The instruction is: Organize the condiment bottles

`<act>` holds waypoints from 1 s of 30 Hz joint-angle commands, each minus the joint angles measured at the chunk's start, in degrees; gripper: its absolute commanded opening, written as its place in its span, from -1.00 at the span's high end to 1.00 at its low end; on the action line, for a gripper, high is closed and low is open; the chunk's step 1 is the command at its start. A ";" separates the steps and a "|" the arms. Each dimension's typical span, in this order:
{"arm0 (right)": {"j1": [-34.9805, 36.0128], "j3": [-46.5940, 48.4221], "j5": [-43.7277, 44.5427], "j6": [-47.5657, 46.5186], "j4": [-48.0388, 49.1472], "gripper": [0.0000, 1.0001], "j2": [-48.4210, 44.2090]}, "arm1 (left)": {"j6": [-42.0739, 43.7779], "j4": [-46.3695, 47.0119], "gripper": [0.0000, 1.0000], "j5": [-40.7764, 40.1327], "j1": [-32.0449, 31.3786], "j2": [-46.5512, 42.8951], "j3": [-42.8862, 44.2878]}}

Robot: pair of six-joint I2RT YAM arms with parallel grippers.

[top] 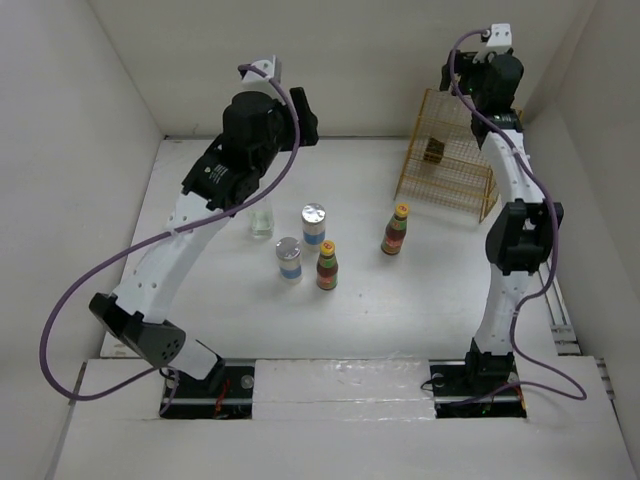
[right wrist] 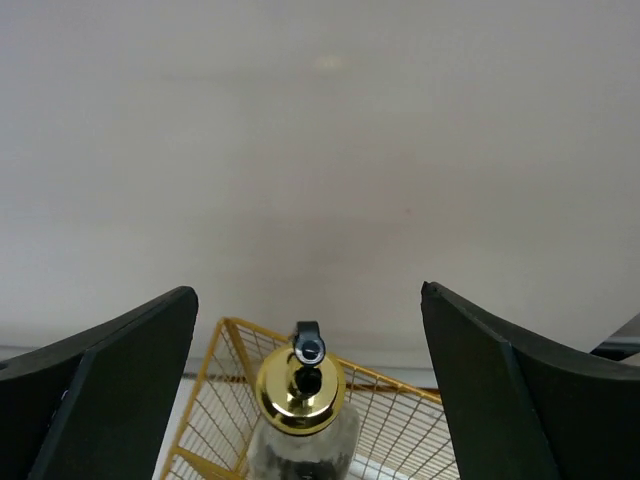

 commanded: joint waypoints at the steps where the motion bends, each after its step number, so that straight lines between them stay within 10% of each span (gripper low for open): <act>1: 1.36 2.22 1.41 -0.85 1.94 -0.98 -8.26 | -1.53 -0.25 -0.29 -5.96 0.58 -3.69 3.84; 6: 5.14 -4.25 0.20 -1.47 0.71 -0.75 -16.95 | -3.29 -1.48 -0.22 -11.75 1.72 -6.76 5.08; 7: 6.37 -6.11 -1.30 -1.47 0.71 -0.08 -18.19 | -3.29 -1.48 -0.22 -13.94 1.72 -6.77 5.08; 10: 14.61 -14.43 -3.68 -0.68 0.71 1.00 -22.75 | -3.30 -2.97 -0.24 -13.17 1.72 -8.17 5.70; 16: 30.35 -30.63 -12.72 3.37 8.52 0.75 -28.75 | -3.38 -4.03 0.53 -16.67 1.72 -14.49 1.14; 17: 32.11 -32.65 -13.35 3.37 9.14 0.27 -28.75 | -3.38 -4.03 0.53 -17.82 1.72 -15.89 0.60; 21: 39.24 -31.62 -17.83 1.08 10.38 -0.58 -24.98 | -4.53 -6.13 0.19 -18.53 1.72 -17.23 -0.54; 30: 45.75 -16.51 -19.68 -2.26 3.36 -0.76 -9.61 | -4.53 -7.90 -0.07 -15.82 1.72 -19.06 -2.47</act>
